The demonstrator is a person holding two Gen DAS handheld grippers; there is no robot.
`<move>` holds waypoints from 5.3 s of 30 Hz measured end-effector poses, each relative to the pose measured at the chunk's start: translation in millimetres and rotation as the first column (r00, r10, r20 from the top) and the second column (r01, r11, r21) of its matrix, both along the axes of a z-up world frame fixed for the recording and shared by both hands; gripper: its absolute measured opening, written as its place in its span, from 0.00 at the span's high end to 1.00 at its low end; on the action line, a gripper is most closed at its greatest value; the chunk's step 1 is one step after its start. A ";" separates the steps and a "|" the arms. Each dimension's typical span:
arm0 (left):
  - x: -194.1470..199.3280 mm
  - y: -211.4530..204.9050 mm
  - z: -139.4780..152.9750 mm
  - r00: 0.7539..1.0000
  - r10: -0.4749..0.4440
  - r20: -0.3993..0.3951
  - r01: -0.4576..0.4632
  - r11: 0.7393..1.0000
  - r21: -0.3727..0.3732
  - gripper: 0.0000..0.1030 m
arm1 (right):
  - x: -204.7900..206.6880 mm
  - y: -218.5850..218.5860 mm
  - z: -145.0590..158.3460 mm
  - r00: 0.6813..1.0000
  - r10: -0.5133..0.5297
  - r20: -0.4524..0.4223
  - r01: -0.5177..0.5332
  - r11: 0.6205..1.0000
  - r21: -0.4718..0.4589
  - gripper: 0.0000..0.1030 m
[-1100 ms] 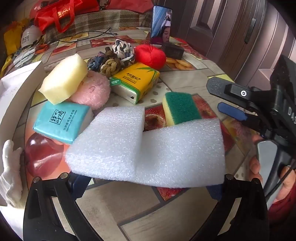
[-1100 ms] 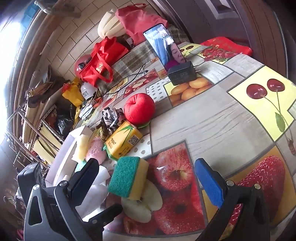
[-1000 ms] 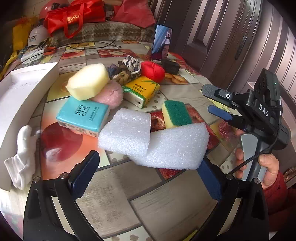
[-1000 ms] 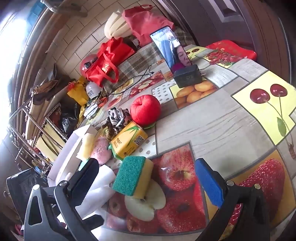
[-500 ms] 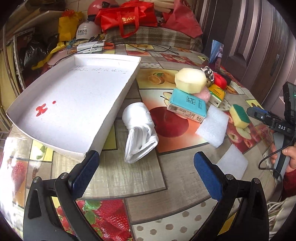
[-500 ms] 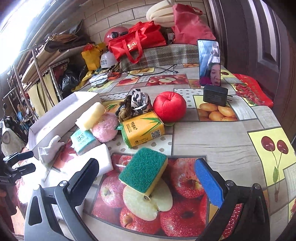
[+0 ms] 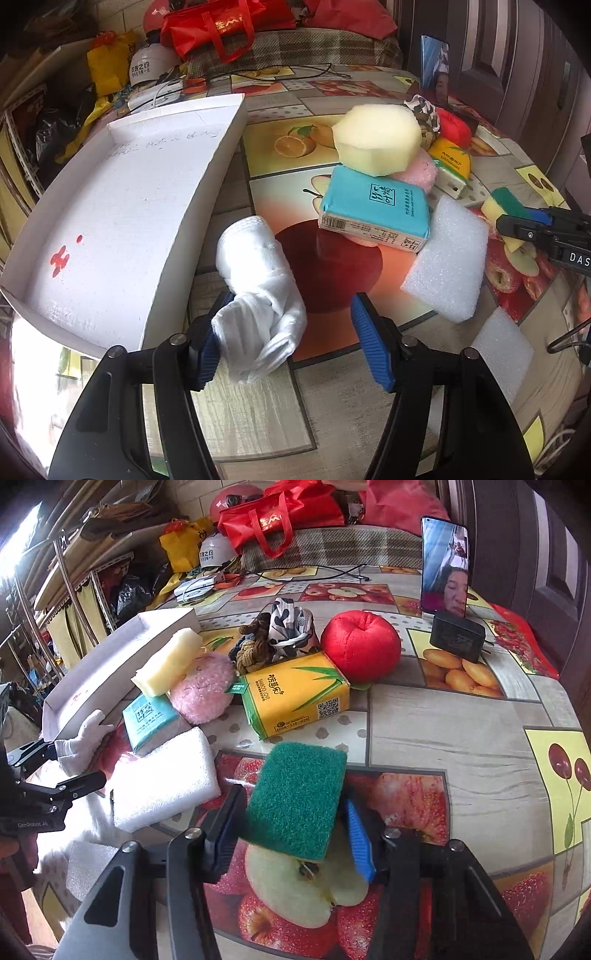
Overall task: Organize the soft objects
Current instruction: 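Carry glove and sponge over the white box and open both tools to drop them, then move both tools back toward the soft items on the table, then grasp the white foam block with the left tool while the right tool grasps the yellow tissue pack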
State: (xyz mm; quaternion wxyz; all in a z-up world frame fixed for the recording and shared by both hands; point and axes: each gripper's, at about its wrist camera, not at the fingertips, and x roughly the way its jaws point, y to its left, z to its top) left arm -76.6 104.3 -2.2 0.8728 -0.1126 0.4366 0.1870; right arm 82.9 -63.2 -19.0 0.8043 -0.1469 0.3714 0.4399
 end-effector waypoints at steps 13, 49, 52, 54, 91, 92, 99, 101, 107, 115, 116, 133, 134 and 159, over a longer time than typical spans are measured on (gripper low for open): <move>-53.2 -13.9 49.8 0.922 0.045 0.386 -0.129 0.972 0.196 0.70 | -28.2 -20.9 34.6 0.987 -0.043 0.155 -0.010 0.946 0.323 0.59; -89.8 154.8 40.5 0.772 0.457 0.441 -0.540 0.838 0.077 0.70 | -125.3 194.4 35.3 0.928 0.178 0.328 -0.298 0.884 0.361 0.60; -88.7 159.0 40.1 0.769 0.477 0.425 -0.561 0.822 0.094 0.69 | -144.0 205.9 34.7 0.904 0.217 0.368 -0.349 0.872 0.343 0.60; -87.4 159.8 41.1 0.767 0.481 0.425 -0.573 0.811 0.116 0.69 | -147.9 215.4 34.9 0.900 0.225 0.374 -0.357 0.873 0.332 0.60; -96.0 136.4 43.5 0.706 0.503 0.499 -0.663 0.718 0.214 0.00 | -147.8 192.0 38.4 0.901 0.142 0.410 -0.301 0.885 0.356 0.00; -94.7 132.4 43.3 0.716 0.491 0.496 -0.651 0.727 0.219 0.00 | -145.8 186.1 38.4 0.904 0.141 0.404 -0.299 0.884 0.359 0.00; -77.4 91.7 41.9 0.811 0.359 0.462 -0.505 0.829 0.242 0.00 | -129.9 129.5 37.4 0.902 0.155 0.402 -0.303 0.892 0.337 0.00; -70.7 73.3 41.6 0.847 0.288 0.447 -0.429 0.866 0.256 0.00 | -112.1 113.1 36.3 0.920 0.127 0.371 -0.258 0.909 0.327 0.00; -47.8 19.0 42.3 0.911 -0.034 0.412 -0.046 0.982 0.183 0.00 | -36.1 46.3 38.4 0.951 -0.074 0.302 -0.033 0.942 0.334 0.00; 2.6 -52.8 24.5 0.911 -0.347 0.222 0.323 0.936 0.136 0.00 | 51.5 14.7 22.4 0.989 -0.075 0.128 0.055 0.986 0.157 0.00; 6.9 -58.8 22.4 0.910 -0.365 0.195 0.342 0.929 0.143 0.00 | 53.7 11.4 18.4 0.993 -0.058 0.103 0.041 0.987 0.155 0.00; 39.5 -68.8 -9.2 0.912 -0.410 -0.015 0.410 0.909 0.073 0.00 | 53.2 70.9 -2.7 0.991 0.132 0.030 -0.131 0.991 -0.015 0.02; 39.0 -68.3 -8.9 0.915 -0.403 -0.016 0.403 0.912 0.077 0.01 | 56.0 69.1 -2.7 0.992 0.125 0.018 -0.124 0.992 -0.005 0.07; -23.5 -2.9 41.5 0.931 0.047 0.362 -0.148 0.955 0.257 0.12 | -2.9 5.2 42.8 0.961 -0.077 0.267 -0.016 0.944 0.328 0.27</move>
